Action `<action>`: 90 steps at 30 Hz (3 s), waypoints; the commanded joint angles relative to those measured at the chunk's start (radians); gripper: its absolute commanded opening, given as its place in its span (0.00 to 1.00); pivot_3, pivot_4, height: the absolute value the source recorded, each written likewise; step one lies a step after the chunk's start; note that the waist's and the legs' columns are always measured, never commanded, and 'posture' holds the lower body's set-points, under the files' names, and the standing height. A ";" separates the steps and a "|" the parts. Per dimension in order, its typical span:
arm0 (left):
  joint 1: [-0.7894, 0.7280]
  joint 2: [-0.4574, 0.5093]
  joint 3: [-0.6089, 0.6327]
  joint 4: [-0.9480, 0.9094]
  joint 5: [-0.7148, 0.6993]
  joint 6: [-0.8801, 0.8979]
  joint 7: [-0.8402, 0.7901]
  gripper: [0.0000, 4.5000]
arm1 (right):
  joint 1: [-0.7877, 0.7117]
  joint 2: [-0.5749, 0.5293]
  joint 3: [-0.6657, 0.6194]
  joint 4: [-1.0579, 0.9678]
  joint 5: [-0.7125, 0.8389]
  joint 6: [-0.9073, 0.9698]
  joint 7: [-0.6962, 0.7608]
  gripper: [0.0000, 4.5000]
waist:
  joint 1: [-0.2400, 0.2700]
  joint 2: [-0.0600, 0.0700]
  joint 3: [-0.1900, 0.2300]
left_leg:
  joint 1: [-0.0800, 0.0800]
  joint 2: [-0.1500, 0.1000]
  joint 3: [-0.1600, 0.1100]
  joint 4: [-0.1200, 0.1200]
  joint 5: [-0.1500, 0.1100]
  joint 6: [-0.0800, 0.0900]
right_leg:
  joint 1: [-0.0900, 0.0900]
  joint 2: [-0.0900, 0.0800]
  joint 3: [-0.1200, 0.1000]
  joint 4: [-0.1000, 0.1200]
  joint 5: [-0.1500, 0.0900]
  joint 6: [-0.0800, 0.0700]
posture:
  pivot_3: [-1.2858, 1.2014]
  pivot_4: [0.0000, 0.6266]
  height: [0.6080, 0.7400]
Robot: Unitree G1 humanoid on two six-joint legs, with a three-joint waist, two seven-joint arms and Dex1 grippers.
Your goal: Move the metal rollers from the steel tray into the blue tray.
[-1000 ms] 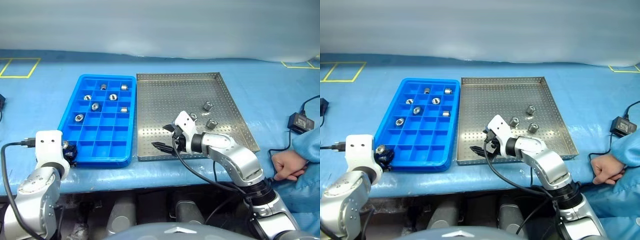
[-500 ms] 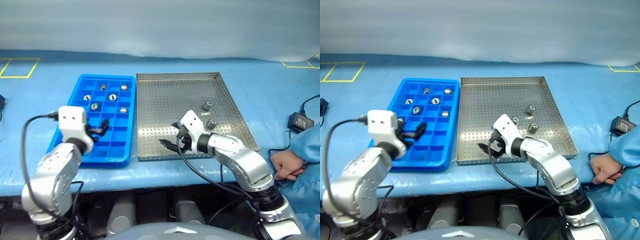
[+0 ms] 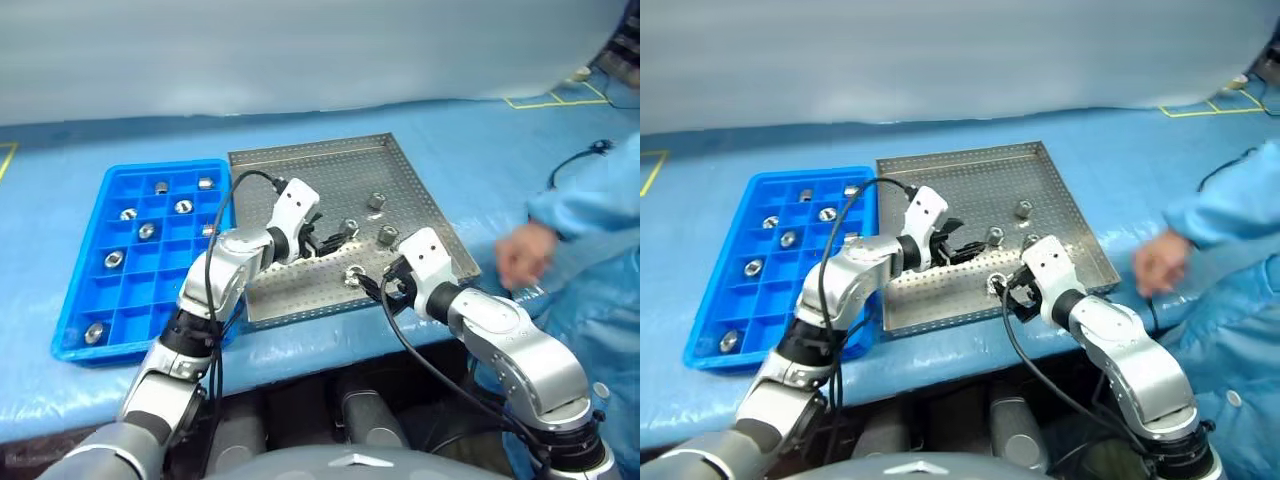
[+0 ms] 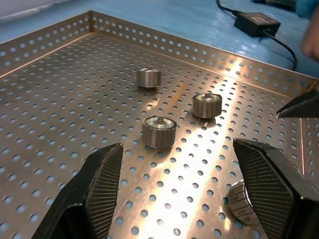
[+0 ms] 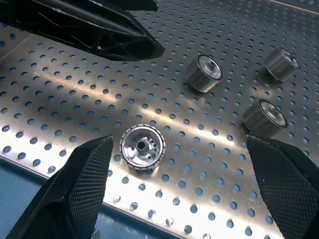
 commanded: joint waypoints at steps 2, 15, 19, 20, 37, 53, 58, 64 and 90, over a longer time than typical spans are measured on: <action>-0.032 -0.019 -0.014 0.069 0.015 -0.048 -0.025 0.86 | 0.030 0.022 -0.041 -0.083 -0.003 0.012 -0.042 1.00 | -0.058 0.000 0.000 | 0.000 0.000 -0.001 0.000 0.000 0.000 | 0.000 0.000 0.000 0.000 0.000 0.000 | 0.34 0.24 1.00; 0.038 0.039 -0.046 -0.015 0.013 -0.013 -0.075 0.86 | 0.032 0.031 -0.054 -0.085 0.001 0.022 -0.058 1.00 | -0.203 0.000 0.000 | 0.003 0.000 -0.003 -0.002 0.000 0.000 | 0.001 0.001 0.005 0.002 0.000 0.002 | 0.35 0.24 1.00; 0.052 0.063 -0.054 -0.036 0.024 0.005 -0.071 0.86 | 0.021 0.035 -0.047 -0.073 0.001 0.020 -0.056 1.00 | -0.208 0.000 0.000 | 0.004 0.000 -0.002 -0.003 0.000 0.000 | 0.001 0.000 0.007 0.002 0.000 0.003 | 0.36 0.24 1.00; 0.054 0.067 -0.054 -0.039 0.026 0.009 -0.068 0.86 | 0.019 0.035 -0.047 -0.071 0.001 0.020 -0.055 1.00 | -0.207 0.000 0.000 | 0.004 0.000 -0.003 -0.003 0.000 0.000 | 0.001 0.000 0.007 0.001 0.000 0.003 | 0.36 0.24 1.00; 0.114 0.094 -0.096 -0.060 0.054 0.034 -0.082 0.77 | -0.011 0.025 -0.049 -0.059 0.008 0.016 -0.032 1.00 | -0.202 0.000 0.000 | 0.004 -0.001 -0.002 -0.006 0.000 0.000 | 0.000 -0.001 0.009 0.001 -0.001 0.005 | 0.36 0.24 1.00; 0.119 0.093 -0.081 -0.060 0.058 0.033 -0.062 0.58 | -0.014 0.030 -0.043 -0.052 -0.003 0.010 -0.031 1.00 | -0.201 0.000 0.000 | 0.005 -0.001 -0.002 -0.006 0.000 0.000 | 0.000 0.000 0.010 0.001 -0.001 0.005 | 0.36 0.24 1.00; 0.122 0.092 -0.059 -0.067 0.050 0.030 -0.055 0.58 | -0.024 0.033 -0.034 -0.045 -0.001 0.008 -0.029 1.00 | -0.201 0.000 0.000 | 0.005 -0.001 -0.002 -0.006 0.000 0.000 | 0.000 0.000 0.010 0.001 -0.001 0.005 | 0.36 0.24 1.00; 0.125 0.091 -0.049 -0.076 0.043 0.028 -0.053 0.58 | -0.036 0.032 -0.027 -0.031 -0.002 0.004 -0.025 1.00 | -0.199 0.000 0.000 | 0.005 -0.001 -0.002 -0.006 0.000 0.001 | 0.000 0.000 0.010 0.001 -0.001 0.005 | 0.37 0.24 1.00; 0.146 0.087 0.028 -0.159 0.015 0.029 -0.015 0.58 | -0.075 0.027 -0.013 0.007 -0.001 0.000 -0.008 1.00 | -0.178 0.000 0.000 | 0.005 -0.001 -0.002 -0.006 0.000 0.001 | 0.000 0.000 0.010 0.001 -0.001 0.006 | 0.38 0.24 1.00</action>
